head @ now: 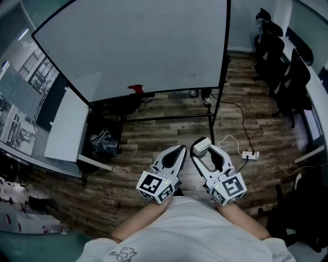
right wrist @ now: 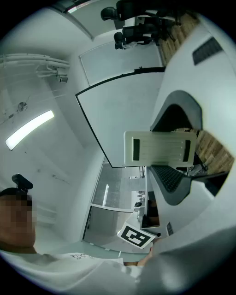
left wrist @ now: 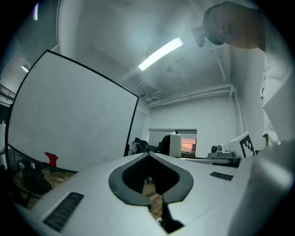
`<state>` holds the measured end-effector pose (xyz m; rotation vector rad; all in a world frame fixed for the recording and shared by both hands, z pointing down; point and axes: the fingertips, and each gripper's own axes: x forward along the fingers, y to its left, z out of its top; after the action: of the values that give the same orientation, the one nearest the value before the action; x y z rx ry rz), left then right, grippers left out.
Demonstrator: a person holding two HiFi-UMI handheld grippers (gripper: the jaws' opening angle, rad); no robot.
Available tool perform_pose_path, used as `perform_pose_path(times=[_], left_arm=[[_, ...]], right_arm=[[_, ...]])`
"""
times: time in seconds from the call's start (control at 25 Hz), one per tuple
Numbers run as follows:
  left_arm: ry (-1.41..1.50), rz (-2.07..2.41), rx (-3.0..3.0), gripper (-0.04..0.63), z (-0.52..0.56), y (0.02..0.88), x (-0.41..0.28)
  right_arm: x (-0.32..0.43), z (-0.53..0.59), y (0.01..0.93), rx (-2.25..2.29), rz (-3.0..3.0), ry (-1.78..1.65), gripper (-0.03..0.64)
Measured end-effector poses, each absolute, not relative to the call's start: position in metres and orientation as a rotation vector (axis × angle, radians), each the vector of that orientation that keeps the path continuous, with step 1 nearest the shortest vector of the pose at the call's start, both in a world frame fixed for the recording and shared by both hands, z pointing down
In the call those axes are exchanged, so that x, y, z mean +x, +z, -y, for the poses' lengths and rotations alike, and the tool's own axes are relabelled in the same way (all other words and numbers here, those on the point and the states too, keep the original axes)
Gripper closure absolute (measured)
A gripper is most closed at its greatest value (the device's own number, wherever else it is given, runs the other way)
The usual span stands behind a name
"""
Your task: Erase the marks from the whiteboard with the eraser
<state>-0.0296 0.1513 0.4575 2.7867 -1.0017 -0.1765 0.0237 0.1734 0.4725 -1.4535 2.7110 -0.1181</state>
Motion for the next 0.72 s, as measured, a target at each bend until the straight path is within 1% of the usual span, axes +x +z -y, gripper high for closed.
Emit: perform_pose_path(times=[0.44,0.72], left_arm=[[-0.167,1.003,2.768,0.588,-0.151,0.465,-0.034],[-0.171,0.997,2.748,0.588,-0.131,0.473,-0.045]], right_arm=[[0.019,-0.173,0.476,-1.445,-2.711,-0.127,0.383],[0.009,-0.154,0.481,-1.444,-2.713,-0.14,0.383]])
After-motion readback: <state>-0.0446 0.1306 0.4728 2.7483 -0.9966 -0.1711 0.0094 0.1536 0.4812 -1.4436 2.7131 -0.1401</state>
